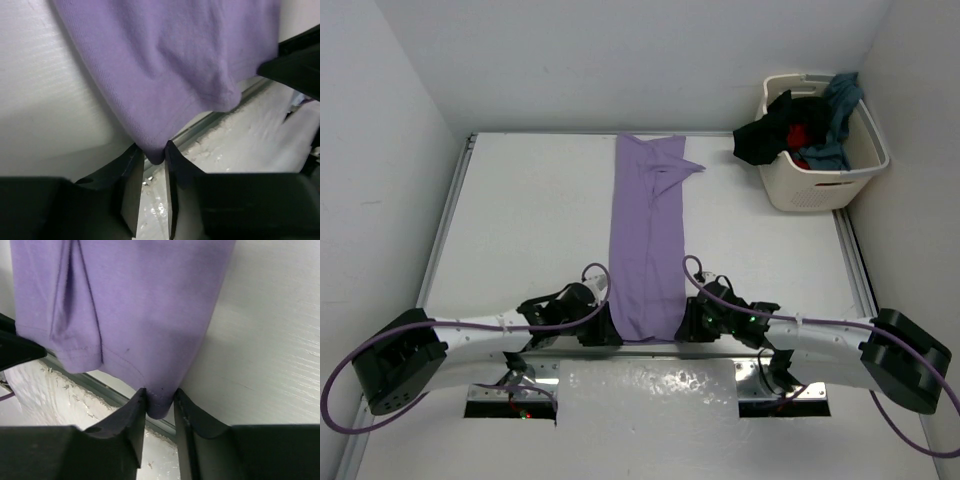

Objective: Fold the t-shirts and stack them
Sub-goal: Grab the bottom of the folded rectangular tshirt with both arms, then fold the folded rectangular tshirt in 1/3 of the way

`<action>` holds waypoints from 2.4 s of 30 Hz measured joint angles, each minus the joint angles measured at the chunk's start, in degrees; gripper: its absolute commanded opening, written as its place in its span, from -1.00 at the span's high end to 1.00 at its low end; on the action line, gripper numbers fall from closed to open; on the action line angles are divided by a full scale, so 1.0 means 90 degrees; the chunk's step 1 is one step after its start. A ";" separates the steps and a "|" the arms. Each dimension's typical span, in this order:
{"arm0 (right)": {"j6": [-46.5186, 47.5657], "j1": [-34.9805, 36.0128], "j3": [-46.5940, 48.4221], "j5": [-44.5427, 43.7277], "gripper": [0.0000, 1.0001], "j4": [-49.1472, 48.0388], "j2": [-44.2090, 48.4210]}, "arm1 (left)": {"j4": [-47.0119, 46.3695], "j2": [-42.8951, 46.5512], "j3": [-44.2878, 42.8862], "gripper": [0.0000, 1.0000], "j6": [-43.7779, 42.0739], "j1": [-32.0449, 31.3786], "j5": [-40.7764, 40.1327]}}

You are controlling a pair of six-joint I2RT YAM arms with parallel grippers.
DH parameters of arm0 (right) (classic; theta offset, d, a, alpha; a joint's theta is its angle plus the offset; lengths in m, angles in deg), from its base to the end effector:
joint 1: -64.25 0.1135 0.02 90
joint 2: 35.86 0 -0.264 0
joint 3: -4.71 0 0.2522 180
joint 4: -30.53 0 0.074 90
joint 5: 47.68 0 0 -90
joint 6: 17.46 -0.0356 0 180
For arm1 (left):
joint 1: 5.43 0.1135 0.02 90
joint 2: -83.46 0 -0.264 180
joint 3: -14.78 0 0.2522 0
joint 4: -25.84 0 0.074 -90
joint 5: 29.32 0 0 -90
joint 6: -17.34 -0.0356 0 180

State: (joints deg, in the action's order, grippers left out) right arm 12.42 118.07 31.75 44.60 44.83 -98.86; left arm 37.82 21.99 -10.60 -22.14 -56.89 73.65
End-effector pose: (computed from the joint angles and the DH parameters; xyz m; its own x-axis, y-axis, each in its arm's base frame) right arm 0.1018 0.1416 0.1164 -0.9385 0.1844 -0.2920 -0.0157 0.8218 0.5696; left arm 0.0999 -0.1382 0.1160 -0.9552 -0.0081 -0.2960 0.1863 0.7606 -0.6219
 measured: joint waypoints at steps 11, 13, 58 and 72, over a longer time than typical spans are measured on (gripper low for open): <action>0.0291 0.0007 0.0066 -0.0219 1.00 0.0364 0.0051 | 0.0236 -0.0032 -0.0316 1.00 -0.0236 -0.0029 -0.0413; 0.0454 0.0007 0.0243 -0.0374 1.00 0.0597 0.0041 | 0.0289 0.0209 -0.0491 1.00 -0.0330 -0.0029 -0.0588; 0.3400 -0.3286 0.6414 -0.0787 1.00 0.1275 -0.4753 | 0.0313 -0.4940 -0.6445 1.00 -0.3116 0.2705 -0.1375; 0.3453 -0.3563 0.7249 -0.0551 -0.23 0.1285 -0.5780 | 0.0639 -0.5889 -0.7390 -0.30 -0.3497 0.2980 -0.1098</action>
State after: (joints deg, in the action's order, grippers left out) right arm 43.50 86.00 96.99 39.64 56.39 -150.88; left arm 43.57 -31.01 -77.11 -53.61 -30.07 63.78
